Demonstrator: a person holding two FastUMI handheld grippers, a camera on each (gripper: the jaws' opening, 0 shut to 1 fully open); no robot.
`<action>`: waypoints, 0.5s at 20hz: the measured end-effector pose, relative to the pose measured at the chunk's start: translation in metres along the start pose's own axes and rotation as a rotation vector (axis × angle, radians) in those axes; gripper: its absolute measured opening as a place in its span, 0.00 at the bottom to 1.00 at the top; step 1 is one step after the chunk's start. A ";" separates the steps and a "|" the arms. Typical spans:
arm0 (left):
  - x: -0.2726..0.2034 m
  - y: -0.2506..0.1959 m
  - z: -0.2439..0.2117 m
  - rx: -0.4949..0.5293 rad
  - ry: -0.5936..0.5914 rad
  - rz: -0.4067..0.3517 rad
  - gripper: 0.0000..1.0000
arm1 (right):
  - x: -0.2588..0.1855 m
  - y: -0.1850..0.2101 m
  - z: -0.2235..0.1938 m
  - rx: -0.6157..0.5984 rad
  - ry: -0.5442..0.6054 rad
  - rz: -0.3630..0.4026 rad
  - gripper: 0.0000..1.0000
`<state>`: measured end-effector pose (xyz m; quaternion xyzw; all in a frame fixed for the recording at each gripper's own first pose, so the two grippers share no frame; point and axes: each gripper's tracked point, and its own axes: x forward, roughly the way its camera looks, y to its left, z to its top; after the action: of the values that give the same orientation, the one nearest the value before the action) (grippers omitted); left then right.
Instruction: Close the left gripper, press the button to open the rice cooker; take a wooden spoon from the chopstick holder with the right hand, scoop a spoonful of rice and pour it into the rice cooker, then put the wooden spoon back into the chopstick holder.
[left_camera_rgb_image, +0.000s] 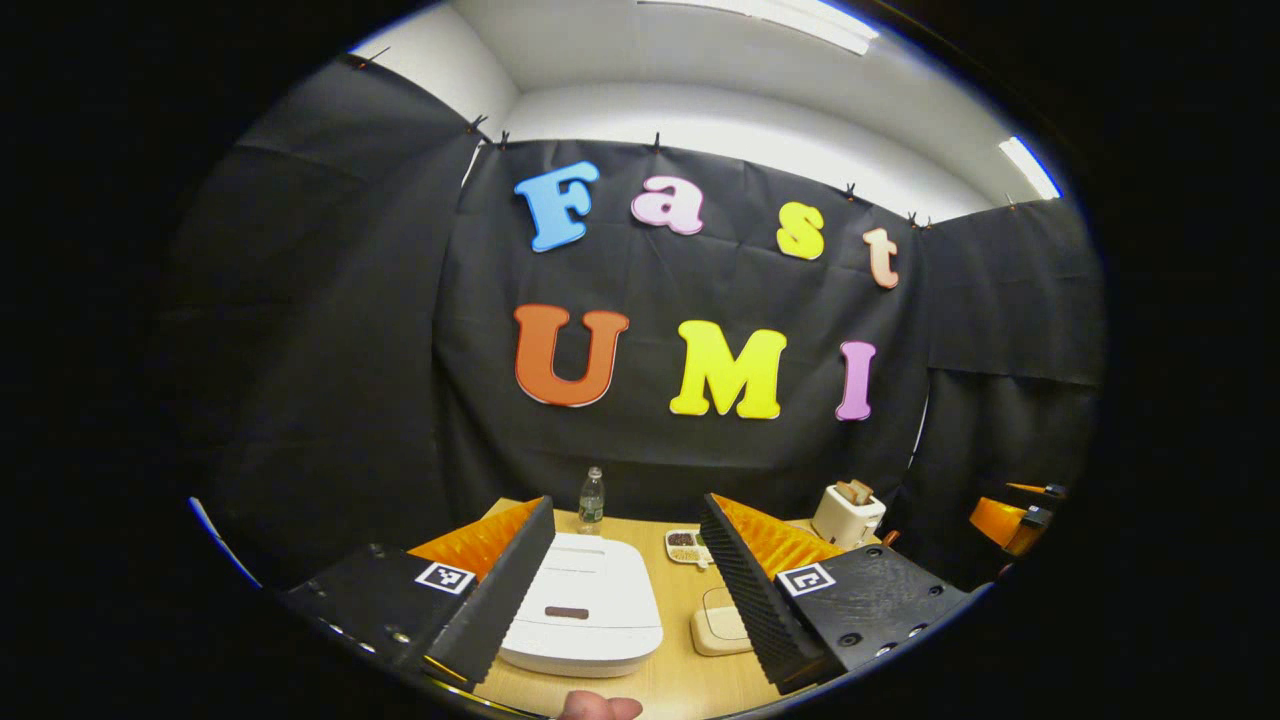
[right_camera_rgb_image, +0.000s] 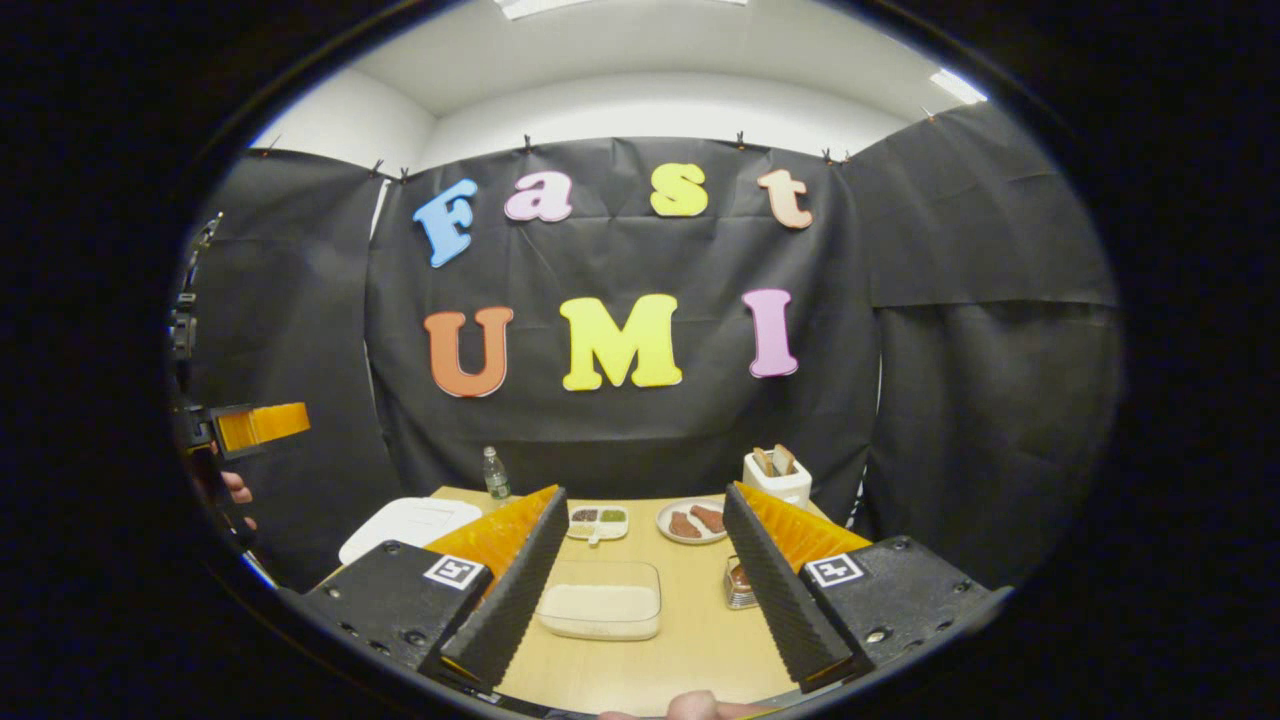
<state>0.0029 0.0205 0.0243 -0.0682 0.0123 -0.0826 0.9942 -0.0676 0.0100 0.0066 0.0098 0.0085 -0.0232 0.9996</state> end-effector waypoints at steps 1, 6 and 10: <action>-0.016 -0.013 0.004 0.002 -0.023 0.004 0.94 | -0.007 -0.007 0.006 0.007 -0.025 -0.006 1.00; -0.071 -0.068 0.008 0.017 -0.063 0.006 0.94 | -0.050 -0.042 0.005 0.027 -0.055 0.002 1.00; -0.109 -0.098 -0.019 0.040 -0.014 0.038 0.94 | -0.091 -0.068 -0.012 0.020 -0.082 -0.001 0.98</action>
<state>-0.1213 -0.0593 0.0202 -0.0484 0.0048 -0.0635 0.9968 -0.1614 -0.0531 -0.0046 0.0190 -0.0326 -0.0243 0.9990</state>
